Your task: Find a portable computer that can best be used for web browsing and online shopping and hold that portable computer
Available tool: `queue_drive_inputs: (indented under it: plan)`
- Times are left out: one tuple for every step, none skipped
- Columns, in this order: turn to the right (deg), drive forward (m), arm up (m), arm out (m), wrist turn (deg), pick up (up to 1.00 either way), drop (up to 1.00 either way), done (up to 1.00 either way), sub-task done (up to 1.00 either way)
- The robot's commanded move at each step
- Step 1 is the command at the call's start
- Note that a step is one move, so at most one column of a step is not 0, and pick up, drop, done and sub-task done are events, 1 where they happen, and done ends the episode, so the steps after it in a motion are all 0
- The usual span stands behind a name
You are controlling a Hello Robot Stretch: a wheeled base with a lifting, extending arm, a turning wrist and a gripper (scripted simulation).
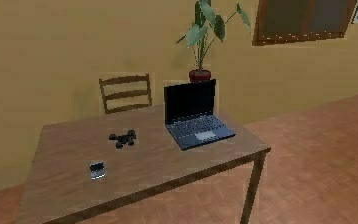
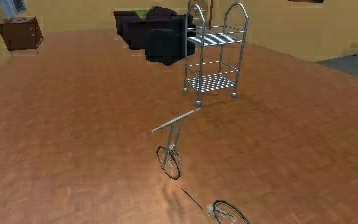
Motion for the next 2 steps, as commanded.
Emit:
queue_drive_inputs:
  plan:
    - [0.0,0.30,0.00,0.00,0.0,0.00,0.00,0.00,0.00]
    - [-45.0,0.00,0.00,0.00,0.0,0.00,0.00,0.00,0.00]
